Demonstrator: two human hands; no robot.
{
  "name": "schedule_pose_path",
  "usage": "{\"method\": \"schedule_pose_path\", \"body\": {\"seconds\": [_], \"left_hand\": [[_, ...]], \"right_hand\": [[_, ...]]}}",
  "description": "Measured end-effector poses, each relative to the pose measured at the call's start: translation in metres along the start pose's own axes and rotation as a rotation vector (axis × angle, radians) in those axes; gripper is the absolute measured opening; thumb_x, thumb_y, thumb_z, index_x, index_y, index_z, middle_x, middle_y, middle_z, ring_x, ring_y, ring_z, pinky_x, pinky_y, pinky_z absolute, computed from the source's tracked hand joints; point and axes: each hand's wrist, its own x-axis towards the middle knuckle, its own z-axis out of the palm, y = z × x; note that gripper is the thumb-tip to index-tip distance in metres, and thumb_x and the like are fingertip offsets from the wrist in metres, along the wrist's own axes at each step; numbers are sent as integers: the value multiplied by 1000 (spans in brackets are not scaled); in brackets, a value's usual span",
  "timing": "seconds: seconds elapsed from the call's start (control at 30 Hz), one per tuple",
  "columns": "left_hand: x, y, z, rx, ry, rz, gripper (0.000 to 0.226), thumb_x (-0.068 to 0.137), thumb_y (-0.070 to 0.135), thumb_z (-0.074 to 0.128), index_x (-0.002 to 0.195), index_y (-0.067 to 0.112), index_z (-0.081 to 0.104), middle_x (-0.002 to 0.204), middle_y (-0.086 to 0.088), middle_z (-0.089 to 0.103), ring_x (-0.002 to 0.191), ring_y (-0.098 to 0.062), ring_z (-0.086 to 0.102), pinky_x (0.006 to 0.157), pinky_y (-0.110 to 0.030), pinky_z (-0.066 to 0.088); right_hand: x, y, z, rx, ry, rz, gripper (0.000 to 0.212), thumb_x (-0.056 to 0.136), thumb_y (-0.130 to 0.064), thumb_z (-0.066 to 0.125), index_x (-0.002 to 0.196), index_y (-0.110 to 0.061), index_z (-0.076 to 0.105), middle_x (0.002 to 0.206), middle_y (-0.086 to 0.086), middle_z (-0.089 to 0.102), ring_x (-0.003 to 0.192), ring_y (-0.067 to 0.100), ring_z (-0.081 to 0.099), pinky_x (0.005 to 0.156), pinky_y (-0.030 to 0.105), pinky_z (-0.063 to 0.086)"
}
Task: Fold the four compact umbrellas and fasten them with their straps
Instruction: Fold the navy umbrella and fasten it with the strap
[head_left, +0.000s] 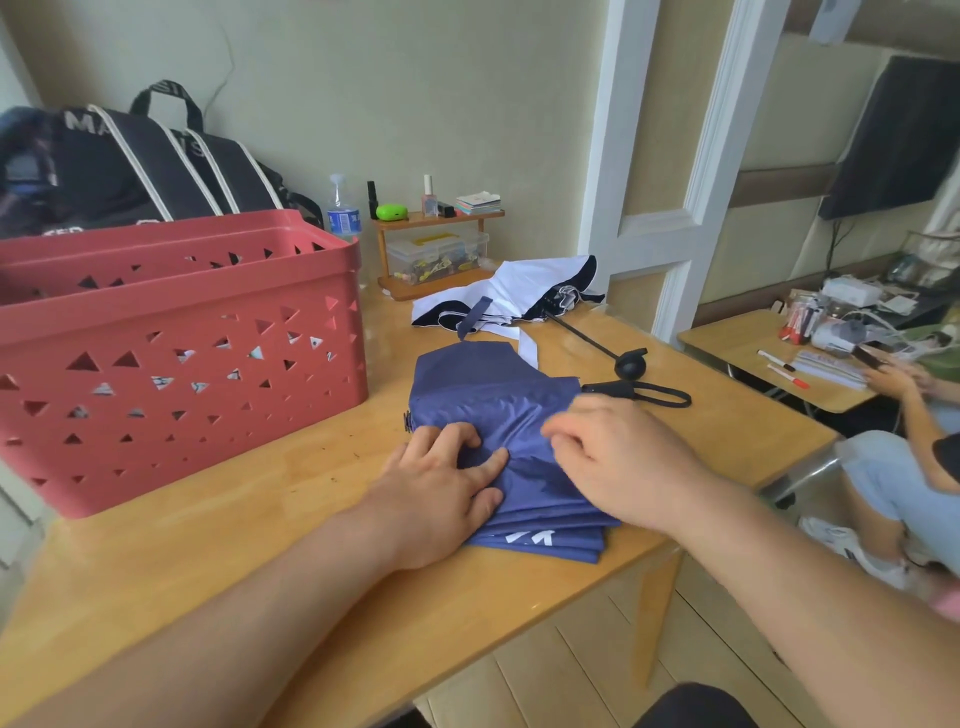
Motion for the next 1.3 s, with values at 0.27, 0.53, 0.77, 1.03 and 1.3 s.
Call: {"method": "schedule_pose_path", "body": {"seconds": [0.27, 0.53, 0.77, 1.03, 1.3], "left_hand": [[-6, 1, -3, -55, -65, -41, 55, 105, 66, 18, 159, 56, 16, 162, 10, 9, 145, -21, 13, 123, -42, 18], [-8, 3, -17, -81, 125, -102, 46, 95, 67, 37, 126, 45, 64, 134, 20, 60, 125, -13, 49, 101, -40, 42], [34, 0, -16, 86, 288, 125, 41, 93, 42, 41, 108, 30, 77, 109, 7, 69, 98, -26, 59, 80, -43, 51], [2, -21, -5, 178, 72, 123, 67, 102, 63, 13, 153, 38, 48, 159, 17, 39, 146, -27, 34, 118, -49, 27], [-7, -15, -13, 95, -258, 26, 65, 106, 61, 7, 163, 38, -16, 167, 24, -24, 150, -12, -38, 123, -51, -24]], "right_hand": [[20, -5, 57, -13, -70, 141, 40, 102, -50, 50, 135, -30, 57, 129, -5, 52, 124, 24, 46, 105, 36, 41], [8, -5, 48, -185, -210, 280, 55, 95, -74, 34, 136, -37, 39, 132, -8, 38, 133, 20, 36, 100, 44, 39], [5, -5, 46, -175, -270, 274, 64, 97, -73, 28, 148, -35, 30, 138, -8, 31, 141, 19, 28, 108, 44, 35], [-5, 5, 40, -139, -387, 234, 85, 93, -82, 17, 164, -37, 8, 160, -12, 9, 155, 12, 11, 125, 41, 18], [6, 5, 15, -144, -518, 231, 89, 92, -82, 37, 164, -33, 19, 161, -12, 19, 147, 15, 32, 114, 40, 39]]}}
